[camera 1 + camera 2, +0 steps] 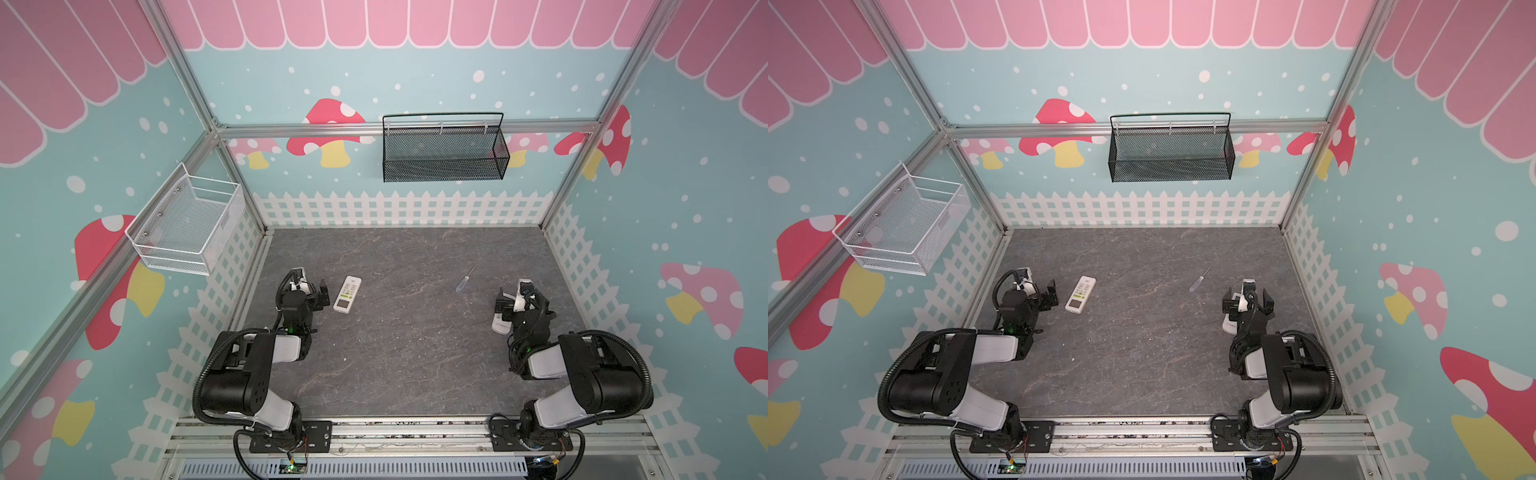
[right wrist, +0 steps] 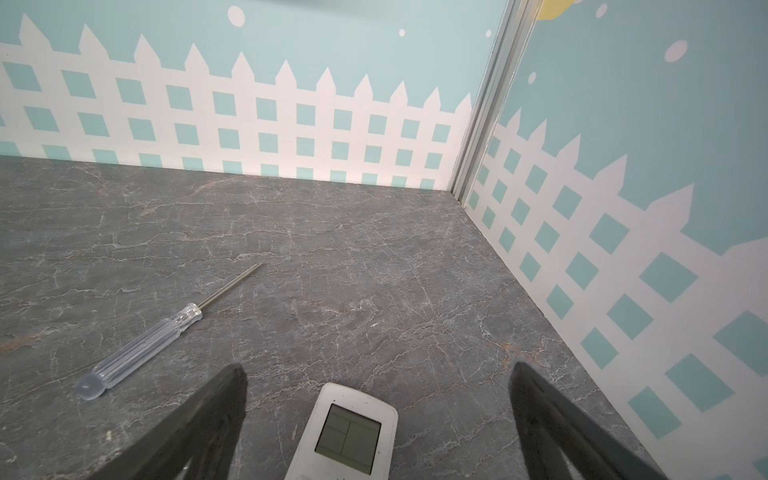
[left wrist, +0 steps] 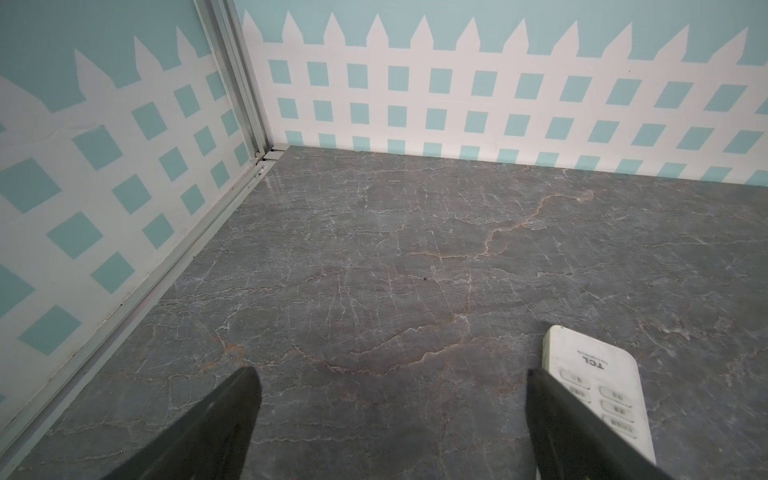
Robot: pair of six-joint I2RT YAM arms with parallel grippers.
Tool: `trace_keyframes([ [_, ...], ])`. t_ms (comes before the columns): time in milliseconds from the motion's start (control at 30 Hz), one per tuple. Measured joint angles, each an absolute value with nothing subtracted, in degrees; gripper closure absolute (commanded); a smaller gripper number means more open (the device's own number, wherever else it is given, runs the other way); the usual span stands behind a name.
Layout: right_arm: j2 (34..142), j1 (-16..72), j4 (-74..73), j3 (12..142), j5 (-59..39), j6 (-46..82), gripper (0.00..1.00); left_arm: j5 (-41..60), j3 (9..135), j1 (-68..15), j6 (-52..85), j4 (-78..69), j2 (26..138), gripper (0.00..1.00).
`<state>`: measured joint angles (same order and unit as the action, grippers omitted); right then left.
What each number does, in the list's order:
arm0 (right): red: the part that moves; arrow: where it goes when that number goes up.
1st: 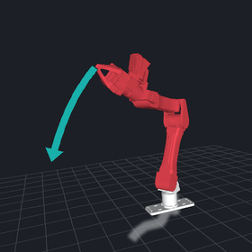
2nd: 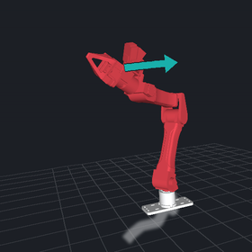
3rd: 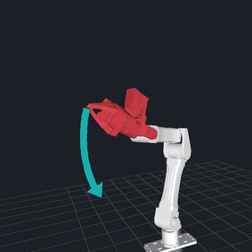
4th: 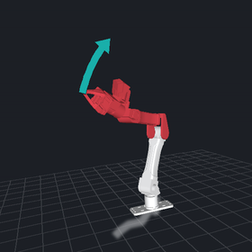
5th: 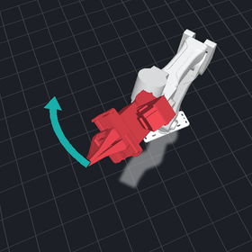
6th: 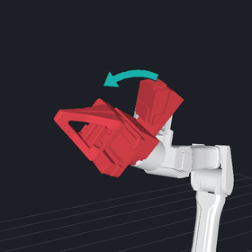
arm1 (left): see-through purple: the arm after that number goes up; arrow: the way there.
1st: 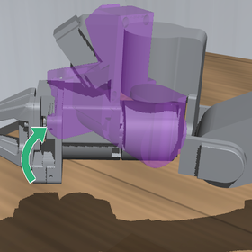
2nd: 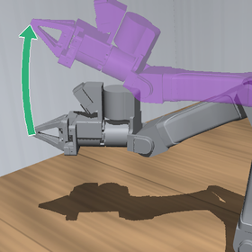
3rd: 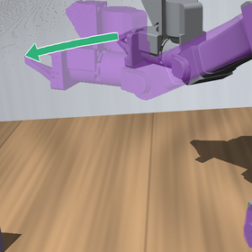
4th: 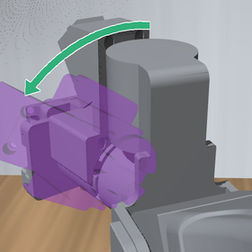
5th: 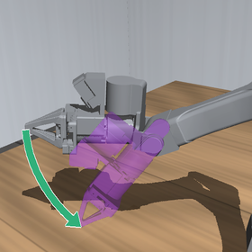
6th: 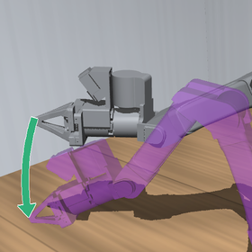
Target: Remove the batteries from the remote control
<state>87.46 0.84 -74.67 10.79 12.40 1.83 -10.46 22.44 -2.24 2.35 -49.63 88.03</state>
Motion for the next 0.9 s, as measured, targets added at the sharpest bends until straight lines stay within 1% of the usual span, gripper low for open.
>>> trace_keyframes([
  [567, 86.9, 0.8, -74.0, 10.8, 12.5, 1.8, 0.00, -10.3, 22.6, -2.2, 2.1, -48.5, 87.6, 0.00],
  [633, 83.8, 0.8, -69.7, 11.4, 12.5, 1.8, 0.00, -9.8, 24.0, -2.2, 2.0, -44.1, 86.3, 0.00],
  [700, 79.3, 0.8, -63.9, 13.3, 12.5, 2.3, 0.00, -8.9, 28.4, -2.3, 1.2, -36.2, 84.8, 0.00],
  [833, 71.5, 0.8, -55.8, 17.8, 11.6, 4.6, 0.00, -6.5, 43.9, -4.0, -1.5, -18.3, 83.7, 0.00],
  [900, 69.0, 0.8, -52.0, 19.2, 10.1, 5.8, 0.01, -6.2, 49.0, -5.8, -2.0, -11.5, 82.3, 0.00],
])
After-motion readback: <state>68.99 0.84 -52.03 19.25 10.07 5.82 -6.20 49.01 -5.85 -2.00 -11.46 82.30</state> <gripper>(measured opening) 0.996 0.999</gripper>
